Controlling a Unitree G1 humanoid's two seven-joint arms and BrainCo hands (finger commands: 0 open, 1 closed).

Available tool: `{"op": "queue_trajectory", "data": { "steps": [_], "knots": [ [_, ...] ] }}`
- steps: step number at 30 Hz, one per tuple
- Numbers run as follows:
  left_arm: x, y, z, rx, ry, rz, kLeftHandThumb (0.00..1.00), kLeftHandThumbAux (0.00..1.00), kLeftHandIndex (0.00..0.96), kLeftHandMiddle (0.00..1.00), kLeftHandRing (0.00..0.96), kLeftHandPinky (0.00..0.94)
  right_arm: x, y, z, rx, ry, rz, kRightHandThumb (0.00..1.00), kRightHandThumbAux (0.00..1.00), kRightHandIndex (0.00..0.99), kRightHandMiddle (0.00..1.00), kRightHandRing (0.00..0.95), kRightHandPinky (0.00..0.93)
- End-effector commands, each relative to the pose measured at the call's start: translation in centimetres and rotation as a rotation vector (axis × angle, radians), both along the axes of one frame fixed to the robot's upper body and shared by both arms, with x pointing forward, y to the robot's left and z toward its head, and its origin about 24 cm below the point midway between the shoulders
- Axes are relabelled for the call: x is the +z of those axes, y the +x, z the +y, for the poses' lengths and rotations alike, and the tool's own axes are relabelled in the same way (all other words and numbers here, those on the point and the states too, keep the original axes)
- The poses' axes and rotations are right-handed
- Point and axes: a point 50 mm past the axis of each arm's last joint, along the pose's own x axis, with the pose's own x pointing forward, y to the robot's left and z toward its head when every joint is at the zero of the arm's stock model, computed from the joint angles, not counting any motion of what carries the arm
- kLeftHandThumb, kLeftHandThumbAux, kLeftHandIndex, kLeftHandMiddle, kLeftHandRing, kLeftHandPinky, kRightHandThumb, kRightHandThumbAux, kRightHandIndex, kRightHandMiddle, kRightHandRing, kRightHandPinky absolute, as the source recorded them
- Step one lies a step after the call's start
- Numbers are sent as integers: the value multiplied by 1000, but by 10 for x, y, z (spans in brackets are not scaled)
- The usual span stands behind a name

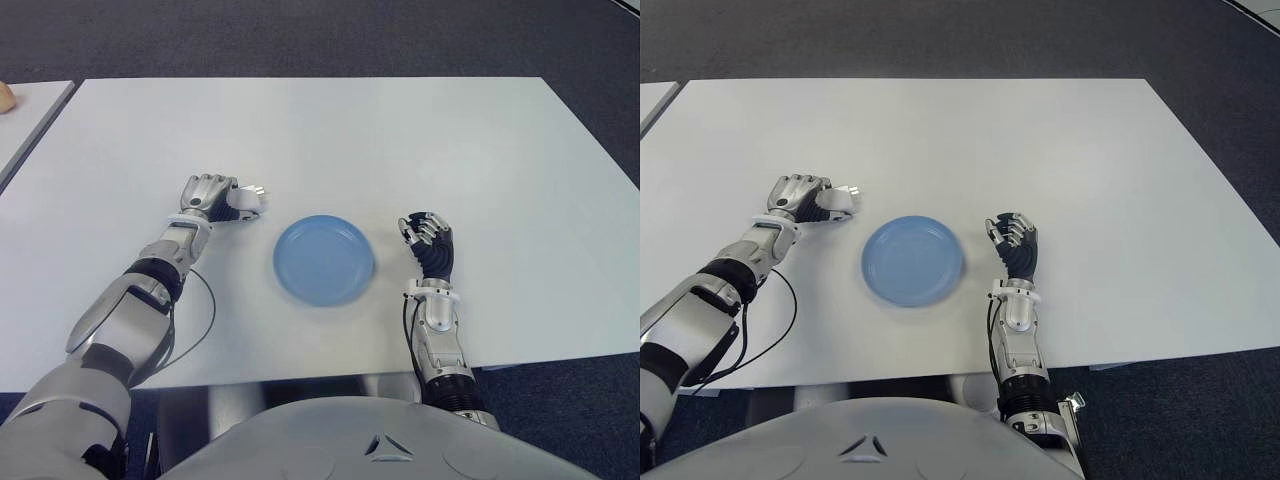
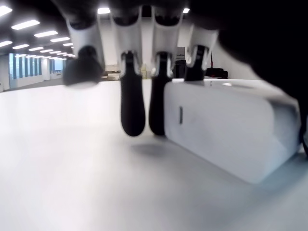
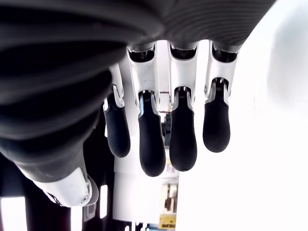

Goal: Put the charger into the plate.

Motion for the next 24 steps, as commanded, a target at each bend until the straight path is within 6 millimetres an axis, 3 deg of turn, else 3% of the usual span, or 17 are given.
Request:
{"op": "queue_trajectory", "data": {
  "steps": [1,3,7,24],
  "knots": [
    [-13,-12,8,29,-1,60,926,659,375,511,598,848,-1,-2,0,-7,6,5,706,728,429,585,596,598],
    [-12,-12,8,27,-2,60,880,666,384,527,752,852,-1,-1,0,-8,3,6,706,728,429,584,596,600],
    [-11,-11,8,20,-1,57,855,671,389,535,838,855,-1,-1,0,-9,-2,9,706,728,429,582,597,598],
    [4,-3,3,-9,-87,-30,849,671,391,535,857,823,-2,-1,0,-8,-5,10,705,729,429,584,596,594]
  ]
}}
